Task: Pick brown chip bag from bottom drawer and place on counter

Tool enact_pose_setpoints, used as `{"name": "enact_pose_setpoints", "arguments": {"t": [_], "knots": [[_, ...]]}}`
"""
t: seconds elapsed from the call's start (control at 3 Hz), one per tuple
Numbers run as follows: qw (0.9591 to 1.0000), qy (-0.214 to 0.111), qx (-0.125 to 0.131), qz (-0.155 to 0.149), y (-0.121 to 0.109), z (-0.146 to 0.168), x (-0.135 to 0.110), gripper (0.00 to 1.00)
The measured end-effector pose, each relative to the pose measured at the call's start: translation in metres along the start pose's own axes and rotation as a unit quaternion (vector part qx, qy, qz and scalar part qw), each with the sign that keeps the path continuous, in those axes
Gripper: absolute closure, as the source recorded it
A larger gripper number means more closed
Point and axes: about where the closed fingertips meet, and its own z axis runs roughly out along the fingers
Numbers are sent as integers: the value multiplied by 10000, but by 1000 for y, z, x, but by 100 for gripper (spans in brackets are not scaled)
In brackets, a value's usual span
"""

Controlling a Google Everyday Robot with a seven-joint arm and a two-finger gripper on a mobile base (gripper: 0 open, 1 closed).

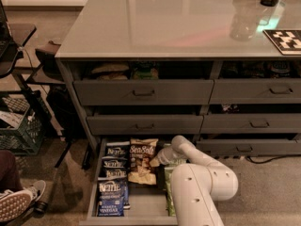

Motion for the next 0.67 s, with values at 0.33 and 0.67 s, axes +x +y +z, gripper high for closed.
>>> {"name": "enact_pose_setpoints", "arguments": {"t": [0.33,0.67], "knots": [[10000,0,0,0,0,0,0,100],[10000,0,0,0,0,0,0,81]]}}
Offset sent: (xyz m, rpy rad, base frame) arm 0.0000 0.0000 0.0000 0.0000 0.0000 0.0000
